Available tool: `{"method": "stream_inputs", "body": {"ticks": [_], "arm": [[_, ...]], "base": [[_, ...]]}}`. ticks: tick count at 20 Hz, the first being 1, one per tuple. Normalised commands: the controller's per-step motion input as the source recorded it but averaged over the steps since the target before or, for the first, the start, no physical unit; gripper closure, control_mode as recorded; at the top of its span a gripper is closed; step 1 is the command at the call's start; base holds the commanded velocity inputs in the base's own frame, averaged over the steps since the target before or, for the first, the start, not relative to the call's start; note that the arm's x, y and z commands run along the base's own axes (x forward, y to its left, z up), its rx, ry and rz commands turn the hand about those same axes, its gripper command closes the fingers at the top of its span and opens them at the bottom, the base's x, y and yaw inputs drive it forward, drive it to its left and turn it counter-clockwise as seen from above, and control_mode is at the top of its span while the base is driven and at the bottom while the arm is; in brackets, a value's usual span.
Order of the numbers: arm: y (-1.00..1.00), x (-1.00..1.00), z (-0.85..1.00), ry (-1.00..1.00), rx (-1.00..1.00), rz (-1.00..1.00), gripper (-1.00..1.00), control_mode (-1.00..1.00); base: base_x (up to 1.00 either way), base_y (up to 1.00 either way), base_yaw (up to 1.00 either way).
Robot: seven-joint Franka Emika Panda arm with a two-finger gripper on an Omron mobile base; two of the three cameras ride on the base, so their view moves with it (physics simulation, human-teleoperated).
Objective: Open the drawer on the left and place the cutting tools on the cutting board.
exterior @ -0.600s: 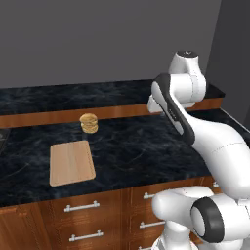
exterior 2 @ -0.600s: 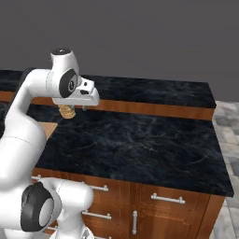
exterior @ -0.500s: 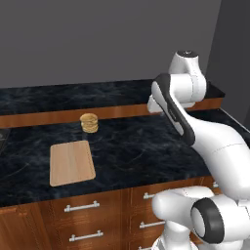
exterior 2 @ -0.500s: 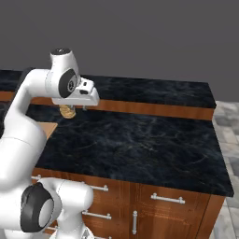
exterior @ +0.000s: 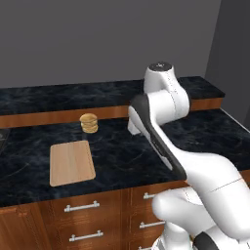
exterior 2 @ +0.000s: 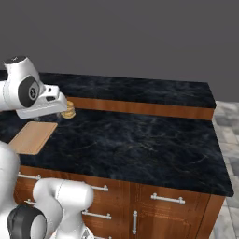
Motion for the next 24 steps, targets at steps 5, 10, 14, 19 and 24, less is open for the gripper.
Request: {"method": "stream_inputs", "body": {"ticks": [5, 10, 14, 19, 24], "arm": [[1.0, -0.66, -0.24, 0.0, -0.17, 0.29, -1.0, -1.0], [0.82, -0.44, -0.24, 0.0, -0.13, 0.25, -1.0, -1.0], [0.55, -0.36, -0.16, 0.0, -0.12, 0.18, -1.0, -1.0], [0.51, -0.23, -0.17, 0.01, -0.12, 0.17, -1.0, -1.0], [0.49, -0.24, -0.45, -0.07, -0.22, 0.18, -1.0, -1.0]], "base": [[0.0, 0.0, 0.0], [0.0, 0.0, 0.0], [0.0, 0.0, 0.0], [0.0, 0.0, 0.0], [0.0, 0.0, 0.0]]}}
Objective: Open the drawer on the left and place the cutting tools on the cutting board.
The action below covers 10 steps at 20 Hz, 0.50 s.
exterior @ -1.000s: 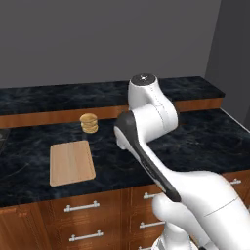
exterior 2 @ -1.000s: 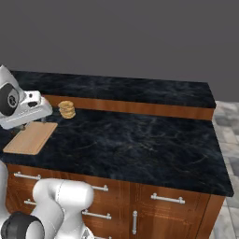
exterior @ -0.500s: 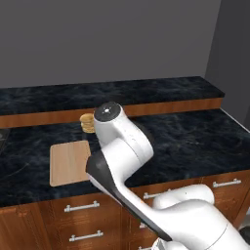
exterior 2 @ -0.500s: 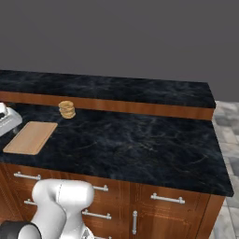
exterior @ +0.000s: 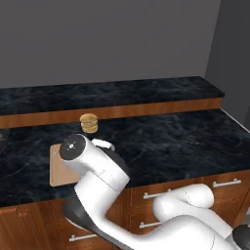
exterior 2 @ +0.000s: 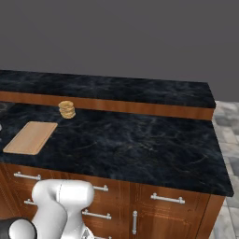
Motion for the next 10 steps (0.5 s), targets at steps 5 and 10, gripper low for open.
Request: {"method": "stream_inputs", "body": {"ticks": [5, 10], "arm": [[0.28, -0.19, -0.63, -0.19, -0.25, 0.21, -1.0, -1.0], [0.01, -0.01, -0.51, -0.3, -0.14, 0.15, -1.0, -1.0]], "base": [[0.0, 0.0, 0.0], [0.0, 0.0, 0.0]]}}
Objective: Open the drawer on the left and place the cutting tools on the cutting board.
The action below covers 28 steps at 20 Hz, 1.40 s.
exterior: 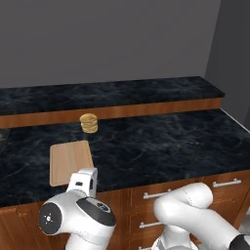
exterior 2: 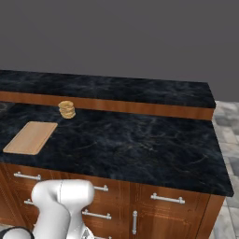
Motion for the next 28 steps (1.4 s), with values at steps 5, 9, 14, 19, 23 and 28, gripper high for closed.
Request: {"method": "stream_inputs", "body": {"ticks": [5, 9, 14, 19, 23, 28], "arm": [[0.0, 0.08, -0.51, -0.07, -0.07, 0.02, -1.0, -1.0], [0.0, 0.04, -0.78, -0.04, -0.1, 0.07, -1.0, -1.0], [0.16, 0.18, -0.81, 0.0, -0.11, 0.07, -1.0, -1.0], [0.15, 0.19, -0.69, -0.05, -0.13, 0.04, -1.0, -1.0], [0.26, 0.25, -0.54, -0.09, -0.08, 0.0, -1.0, -1.0], [0.39, 0.37, -0.52, -0.13, -0.11, 0.0, -1.0, -1.0]], "base": [[0.0, 0.0, 0.0], [0.0, 0.0, 0.0], [0.0, 0.0, 0.0], [0.0, 0.0, 0.0], [0.0, 0.0, 0.0], [0.0, 0.0, 0.0]]}}
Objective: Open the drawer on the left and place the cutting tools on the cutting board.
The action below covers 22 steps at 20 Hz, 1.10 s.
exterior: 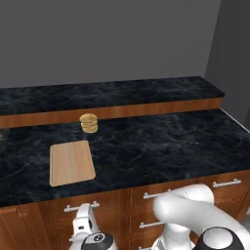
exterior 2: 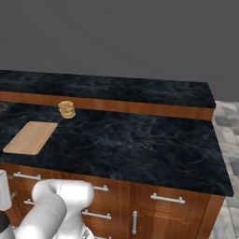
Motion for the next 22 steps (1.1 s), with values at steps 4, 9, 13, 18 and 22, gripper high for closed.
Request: {"method": "stream_inputs", "body": {"ticks": [4, 9, 13, 18, 22], "arm": [[0.4, 0.43, -0.48, -0.14, -0.06, 0.0, -1.0, -1.0], [0.45, 0.42, -0.45, -0.13, -0.03, 0.0, -1.0, -1.0], [0.34, 0.4, -0.4, -0.1, 0.0, 0.0, -1.0, -1.0], [0.09, 0.43, -0.31, -0.06, 0.0, 0.0, -1.0, -1.0], [0.0, 0.52, -0.21, 0.0, 0.0, 0.0, -1.0, -1.0]], "base": [[0.0, 0.0, 0.0], [0.0, 0.0, 0.0], [0.0, 0.0, 0.0], [0.0, 0.0, 0.0], [0.0, 0.0, 0.0]]}}
